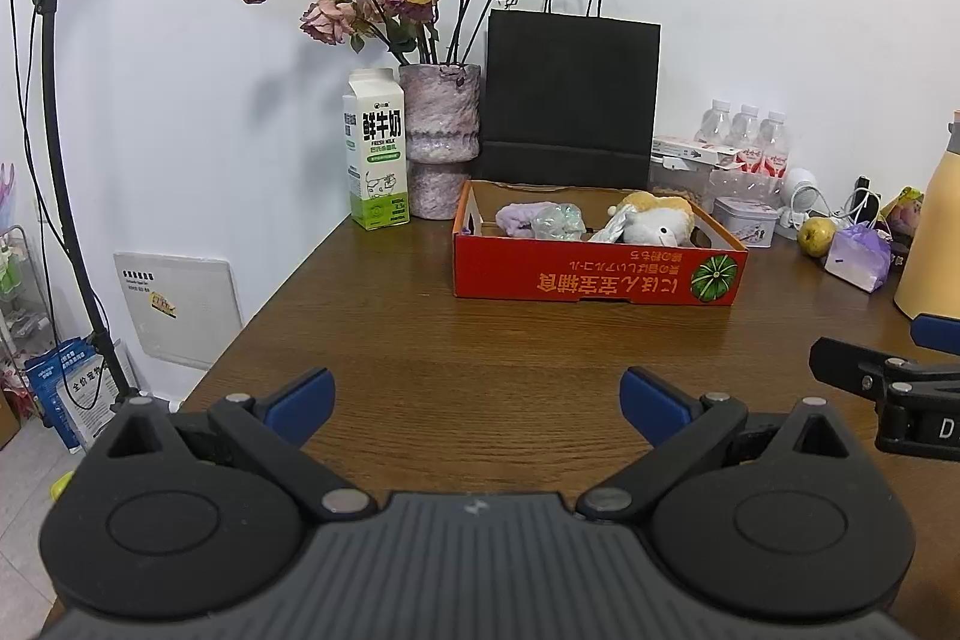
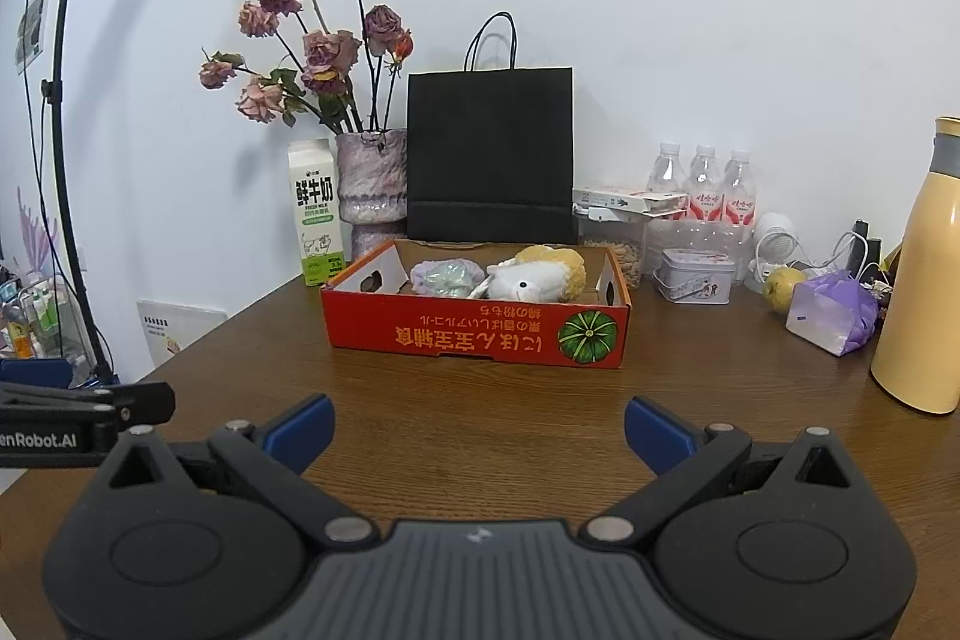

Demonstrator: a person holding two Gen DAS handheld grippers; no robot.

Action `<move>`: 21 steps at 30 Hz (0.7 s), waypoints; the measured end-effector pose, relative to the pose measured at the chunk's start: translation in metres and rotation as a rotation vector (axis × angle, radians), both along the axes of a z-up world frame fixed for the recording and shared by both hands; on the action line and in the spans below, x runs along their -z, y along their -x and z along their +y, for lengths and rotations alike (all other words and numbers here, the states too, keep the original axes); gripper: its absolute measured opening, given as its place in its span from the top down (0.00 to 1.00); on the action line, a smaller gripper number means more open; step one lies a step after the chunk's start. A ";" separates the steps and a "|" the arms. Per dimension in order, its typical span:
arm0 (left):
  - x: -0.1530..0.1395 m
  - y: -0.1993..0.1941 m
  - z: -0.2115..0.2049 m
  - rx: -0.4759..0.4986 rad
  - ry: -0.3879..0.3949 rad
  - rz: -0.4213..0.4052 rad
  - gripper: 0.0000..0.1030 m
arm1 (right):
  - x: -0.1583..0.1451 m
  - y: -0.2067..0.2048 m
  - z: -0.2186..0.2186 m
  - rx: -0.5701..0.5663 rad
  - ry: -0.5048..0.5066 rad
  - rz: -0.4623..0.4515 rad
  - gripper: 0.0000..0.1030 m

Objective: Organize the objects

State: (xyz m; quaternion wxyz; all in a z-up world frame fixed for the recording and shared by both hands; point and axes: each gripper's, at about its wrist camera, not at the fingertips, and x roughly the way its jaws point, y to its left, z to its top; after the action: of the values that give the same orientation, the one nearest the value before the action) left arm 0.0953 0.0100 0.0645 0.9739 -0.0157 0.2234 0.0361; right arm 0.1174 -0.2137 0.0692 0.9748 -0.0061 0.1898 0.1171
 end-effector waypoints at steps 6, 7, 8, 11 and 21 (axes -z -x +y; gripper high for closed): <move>0.000 0.002 -0.002 0.003 -0.001 0.001 0.00 | 0.000 0.000 0.000 0.000 0.000 0.000 0.00; 0.000 0.002 -0.002 0.003 -0.001 0.001 0.00 | 0.000 0.000 0.000 0.000 0.000 0.000 0.00; 0.001 0.002 -0.002 0.002 -0.001 0.002 0.00 | 0.000 0.000 0.000 -0.001 0.000 0.000 0.00; 0.001 0.002 -0.002 0.003 0.000 0.000 0.00 | 0.000 0.000 0.000 -0.001 0.000 -0.001 0.00; -0.001 0.003 -0.002 0.002 -0.007 0.002 0.00 | 0.000 0.001 -0.001 -0.001 0.001 -0.001 0.00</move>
State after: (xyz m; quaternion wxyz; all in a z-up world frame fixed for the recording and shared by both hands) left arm 0.0926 0.0076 0.0653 0.9738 -0.0119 0.2240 0.0358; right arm 0.1165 -0.2146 0.0691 0.9748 -0.0067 0.1895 0.1177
